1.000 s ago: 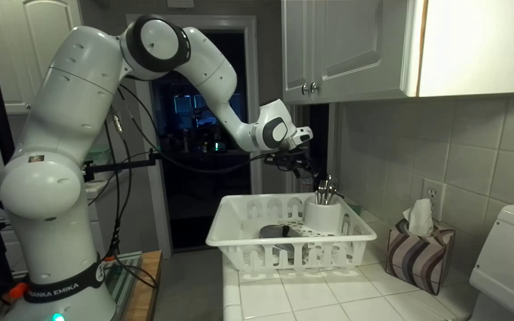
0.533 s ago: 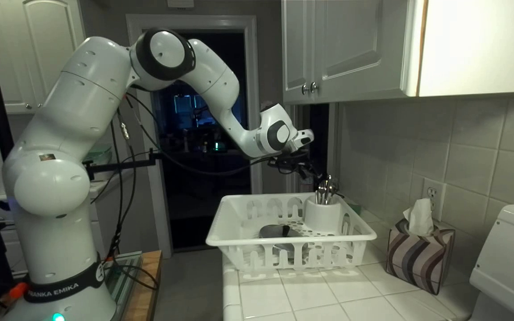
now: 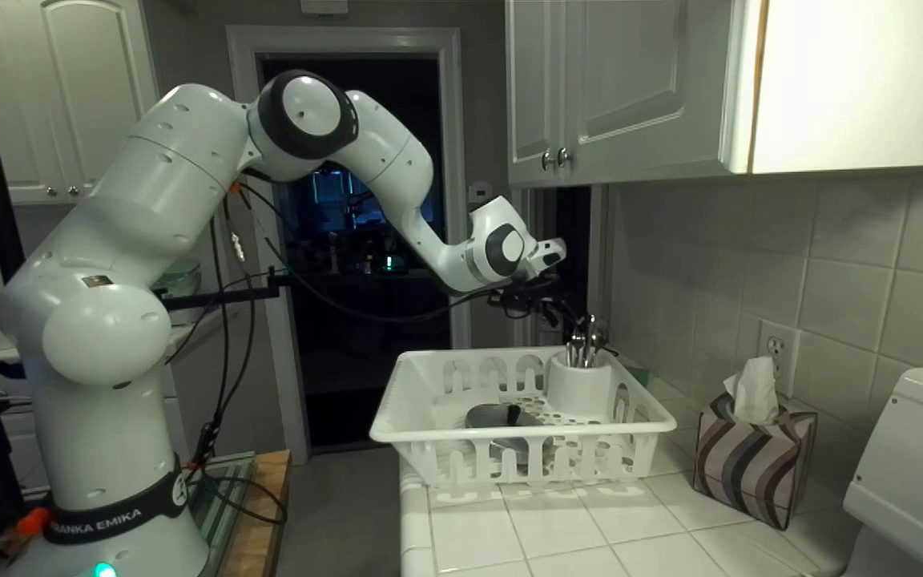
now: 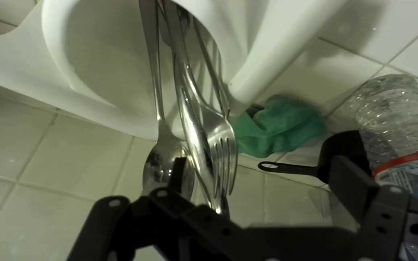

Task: Take the fork off of the dish rack

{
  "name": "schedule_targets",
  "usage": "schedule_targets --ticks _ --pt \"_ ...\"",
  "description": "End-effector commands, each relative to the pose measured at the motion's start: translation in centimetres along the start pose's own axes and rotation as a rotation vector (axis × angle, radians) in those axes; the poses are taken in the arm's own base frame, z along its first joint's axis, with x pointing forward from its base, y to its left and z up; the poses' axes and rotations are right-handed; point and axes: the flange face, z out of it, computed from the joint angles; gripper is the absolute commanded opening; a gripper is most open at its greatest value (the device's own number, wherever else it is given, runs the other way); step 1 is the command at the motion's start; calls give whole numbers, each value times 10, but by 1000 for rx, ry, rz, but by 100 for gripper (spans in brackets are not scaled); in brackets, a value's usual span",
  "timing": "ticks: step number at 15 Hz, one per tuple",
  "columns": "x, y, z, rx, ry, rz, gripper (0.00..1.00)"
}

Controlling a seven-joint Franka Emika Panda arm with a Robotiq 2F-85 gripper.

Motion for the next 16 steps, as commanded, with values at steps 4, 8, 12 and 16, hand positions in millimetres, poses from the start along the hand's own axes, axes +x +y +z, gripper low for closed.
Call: schedule_targets --ticks 4,8,12,16 --pt "10 -10 12 -35 42 19 99" --pt "12 -10 13 -45 49 32 71" --pt "13 -10 10 -47 53 39 53" --pt "15 -10 6 -47 51 51 40"
